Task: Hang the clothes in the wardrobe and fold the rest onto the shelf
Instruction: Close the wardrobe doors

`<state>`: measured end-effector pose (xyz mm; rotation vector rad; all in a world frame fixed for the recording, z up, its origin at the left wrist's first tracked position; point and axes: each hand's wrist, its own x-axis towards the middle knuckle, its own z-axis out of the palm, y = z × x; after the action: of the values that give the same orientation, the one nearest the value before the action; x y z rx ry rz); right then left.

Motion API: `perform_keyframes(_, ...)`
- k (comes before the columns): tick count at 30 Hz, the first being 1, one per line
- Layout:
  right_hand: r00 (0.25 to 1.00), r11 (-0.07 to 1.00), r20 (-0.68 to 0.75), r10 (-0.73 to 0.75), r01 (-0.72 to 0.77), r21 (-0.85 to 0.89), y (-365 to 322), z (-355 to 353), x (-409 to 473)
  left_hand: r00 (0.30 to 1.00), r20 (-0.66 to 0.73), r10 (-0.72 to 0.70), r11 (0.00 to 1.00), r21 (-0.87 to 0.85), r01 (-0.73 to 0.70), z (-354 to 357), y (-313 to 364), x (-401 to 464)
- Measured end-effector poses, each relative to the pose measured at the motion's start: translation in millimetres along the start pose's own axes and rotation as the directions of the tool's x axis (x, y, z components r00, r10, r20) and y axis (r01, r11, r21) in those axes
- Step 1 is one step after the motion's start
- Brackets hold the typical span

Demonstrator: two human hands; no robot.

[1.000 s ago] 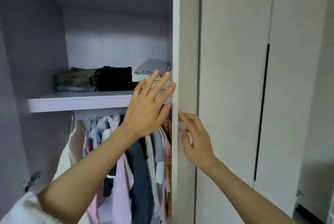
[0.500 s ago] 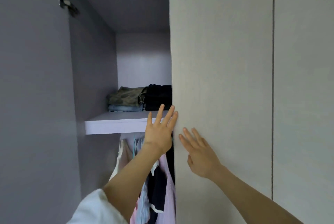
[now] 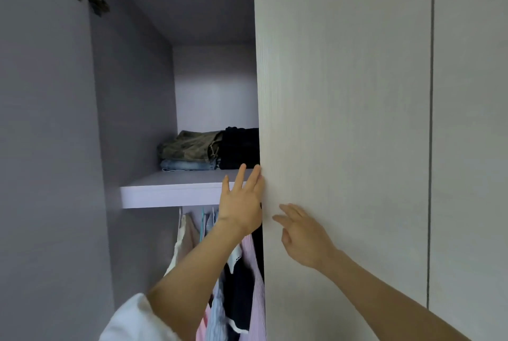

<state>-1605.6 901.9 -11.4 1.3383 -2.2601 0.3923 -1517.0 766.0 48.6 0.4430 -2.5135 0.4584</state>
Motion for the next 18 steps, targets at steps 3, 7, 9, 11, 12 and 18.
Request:
perform_keyframes(3, 0.999, 0.984, -0.041, -0.020, 0.027, 0.175, -16.9, -1.3, -25.2, 0.993, -0.112, -0.040, 0.997, -0.074, 0.031, -13.2, 0.4, -40.5)
perform_keyframes(7, 0.996, 0.932, 0.017, -0.092, 0.080, 0.353, -48.6, 7.3, -64.4, 0.969, -0.167, -0.184, 0.978, -0.134, 0.162, -28.6, -10.7, -119.4)
perform_keyframes(9, 0.987, 0.881, 0.040, -0.158, 0.122, 0.457, -75.5, 13.8, -79.7, 0.940, -0.179, -0.289, 0.952, -0.154, 0.263, -42.0, -19.2, -169.2)
perform_keyframes(11, 0.969, 0.825, 0.056, -0.241, 0.174, 0.537, -103.1, 20.0, -92.2, 0.899, -0.196, -0.392, 0.918, -0.151, 0.367, -54.1, -26.5, -210.9)
perform_keyframes(12, 0.952, 0.787, 0.060, -0.301, 0.212, 0.580, -126.2, 23.6, -99.7, 0.869, -0.196, -0.455, 0.890, -0.124, 0.439, -64.2, -31.4, -240.0)
perform_keyframes(18, 0.859, 0.572, -0.012, -0.512, 0.351, 0.741, -244.4, 33.4, -128.8, 0.741, -0.322, -0.589, 0.785, -0.013, 0.619, -118.1, -57.6, -357.1)
